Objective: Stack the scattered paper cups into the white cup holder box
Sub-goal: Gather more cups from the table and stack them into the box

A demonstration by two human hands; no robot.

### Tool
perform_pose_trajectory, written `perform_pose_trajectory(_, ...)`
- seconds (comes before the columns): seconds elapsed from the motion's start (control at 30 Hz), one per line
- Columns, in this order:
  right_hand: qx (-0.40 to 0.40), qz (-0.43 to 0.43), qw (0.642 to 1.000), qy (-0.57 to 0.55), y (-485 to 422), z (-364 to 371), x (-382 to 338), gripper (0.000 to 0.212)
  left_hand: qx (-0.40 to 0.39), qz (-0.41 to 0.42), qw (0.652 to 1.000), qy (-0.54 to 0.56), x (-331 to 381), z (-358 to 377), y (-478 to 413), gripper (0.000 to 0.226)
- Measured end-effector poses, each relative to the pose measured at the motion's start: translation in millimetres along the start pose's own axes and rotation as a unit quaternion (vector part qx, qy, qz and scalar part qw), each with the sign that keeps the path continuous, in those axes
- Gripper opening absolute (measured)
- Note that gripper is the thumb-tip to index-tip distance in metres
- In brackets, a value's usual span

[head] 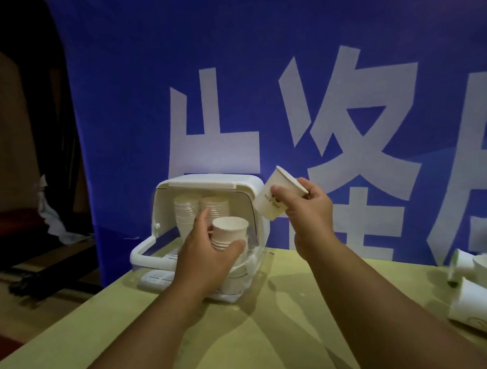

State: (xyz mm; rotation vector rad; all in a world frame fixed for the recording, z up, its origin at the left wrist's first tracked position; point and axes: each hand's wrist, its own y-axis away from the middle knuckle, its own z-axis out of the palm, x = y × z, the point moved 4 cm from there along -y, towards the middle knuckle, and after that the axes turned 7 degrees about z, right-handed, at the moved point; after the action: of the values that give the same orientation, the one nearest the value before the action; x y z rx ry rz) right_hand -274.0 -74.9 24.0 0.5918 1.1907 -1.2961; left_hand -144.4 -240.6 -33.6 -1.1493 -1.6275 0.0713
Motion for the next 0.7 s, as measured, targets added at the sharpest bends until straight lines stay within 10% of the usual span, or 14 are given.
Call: perform_pose_trajectory(0.7,-0.137,-0.037,0.966,0.214,19,40,30,0.072,-0.047,-0.015,0.996,-0.079,-17,-7,-3,0.071)
